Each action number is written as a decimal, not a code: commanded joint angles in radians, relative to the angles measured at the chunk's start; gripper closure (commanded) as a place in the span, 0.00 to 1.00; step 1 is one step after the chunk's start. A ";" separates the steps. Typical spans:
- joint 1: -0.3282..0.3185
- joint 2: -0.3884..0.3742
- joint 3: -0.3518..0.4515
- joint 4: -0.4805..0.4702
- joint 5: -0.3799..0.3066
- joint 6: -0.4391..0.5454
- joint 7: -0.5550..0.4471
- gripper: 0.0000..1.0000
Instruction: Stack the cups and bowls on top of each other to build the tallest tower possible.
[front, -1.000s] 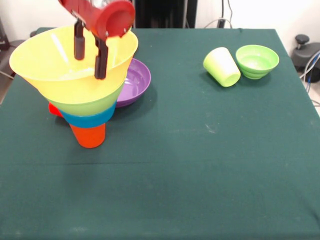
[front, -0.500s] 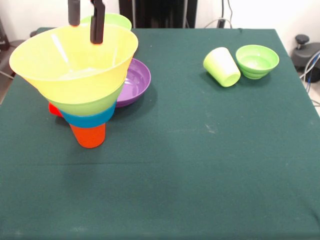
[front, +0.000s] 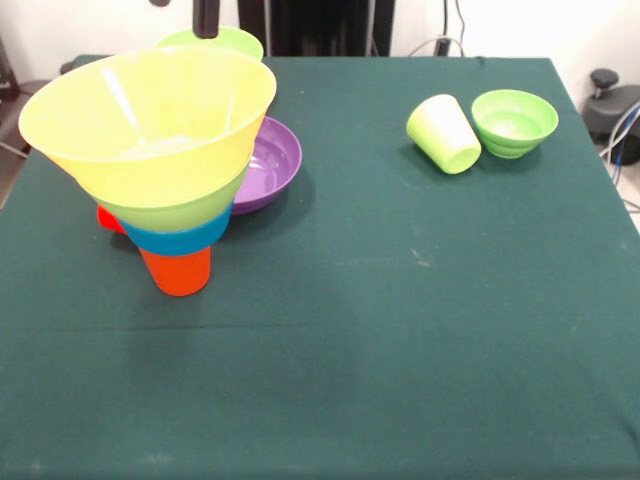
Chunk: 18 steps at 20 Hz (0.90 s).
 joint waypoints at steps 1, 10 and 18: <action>0.040 0.023 0.124 0.136 -0.001 0.077 -0.043 0.00; 0.073 0.064 0.112 0.096 0.029 0.056 0.034 0.00; 0.117 0.043 0.086 0.119 0.057 0.072 0.102 0.00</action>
